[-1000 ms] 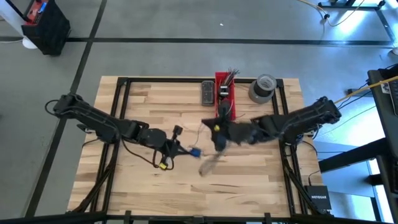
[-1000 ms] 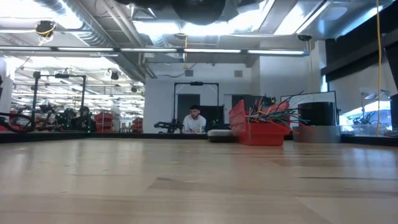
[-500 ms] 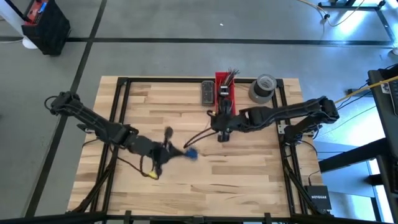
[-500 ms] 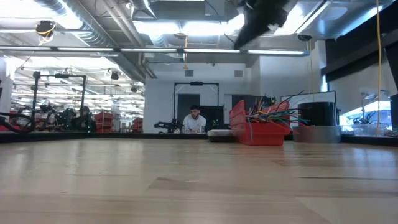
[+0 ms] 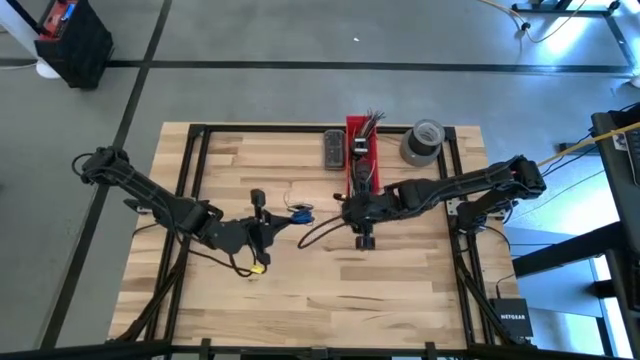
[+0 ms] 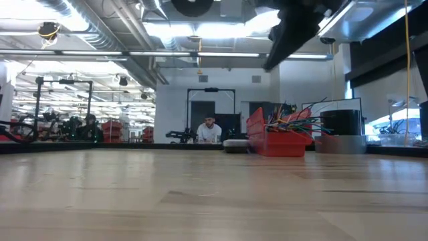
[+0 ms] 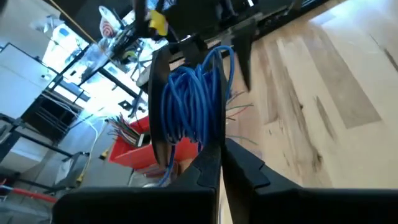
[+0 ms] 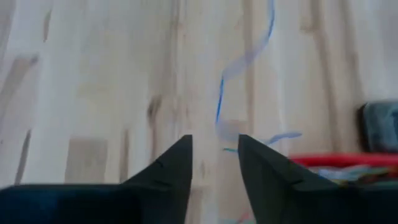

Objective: Coil cords
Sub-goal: Uncoil the blue wire from the black spool

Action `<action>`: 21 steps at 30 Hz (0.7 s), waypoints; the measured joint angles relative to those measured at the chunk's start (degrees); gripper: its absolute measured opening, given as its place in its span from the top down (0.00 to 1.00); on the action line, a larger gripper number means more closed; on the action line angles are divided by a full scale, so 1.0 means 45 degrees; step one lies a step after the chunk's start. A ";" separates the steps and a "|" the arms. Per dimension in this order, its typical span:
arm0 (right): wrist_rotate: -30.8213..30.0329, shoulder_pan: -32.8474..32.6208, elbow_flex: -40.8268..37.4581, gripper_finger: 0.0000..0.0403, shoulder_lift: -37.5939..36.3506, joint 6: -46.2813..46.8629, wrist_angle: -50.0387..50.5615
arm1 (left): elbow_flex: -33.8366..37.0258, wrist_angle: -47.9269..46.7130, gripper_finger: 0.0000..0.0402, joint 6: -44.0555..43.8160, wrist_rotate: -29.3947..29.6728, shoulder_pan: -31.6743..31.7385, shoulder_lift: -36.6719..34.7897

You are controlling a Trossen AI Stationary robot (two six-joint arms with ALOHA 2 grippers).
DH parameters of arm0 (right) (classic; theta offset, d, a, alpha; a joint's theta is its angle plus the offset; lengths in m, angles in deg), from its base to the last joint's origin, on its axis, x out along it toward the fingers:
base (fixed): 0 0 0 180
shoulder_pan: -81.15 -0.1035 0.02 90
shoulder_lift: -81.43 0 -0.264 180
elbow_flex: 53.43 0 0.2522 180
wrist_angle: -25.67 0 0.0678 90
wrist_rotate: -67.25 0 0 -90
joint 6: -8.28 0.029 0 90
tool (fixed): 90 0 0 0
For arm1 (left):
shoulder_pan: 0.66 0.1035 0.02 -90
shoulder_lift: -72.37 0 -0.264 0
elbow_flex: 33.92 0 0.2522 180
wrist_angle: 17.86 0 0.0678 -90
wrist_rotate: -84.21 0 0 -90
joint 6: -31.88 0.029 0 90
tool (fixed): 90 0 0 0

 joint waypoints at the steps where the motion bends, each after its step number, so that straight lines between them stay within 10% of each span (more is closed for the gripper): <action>1: 0.0145 0.0000 0.0104 0.66 0.0000 0.0007 0.0440 | 0.0000 -0.0071 0.99 -0.0040 -0.0013 0.0000 -0.0001; 11: -0.3514 0.0083 -0.0689 0.59 0.0770 -0.0788 -0.3393 | 0.0000 -0.0102 0.99 -0.0126 -0.0750 0.0000 -0.0001; 21: -0.0086 0.0840 -0.2412 0.59 0.2487 -0.3630 -1.3405 | 0.0000 0.0001 0.99 0.0261 -0.3430 -0.0005 -0.0001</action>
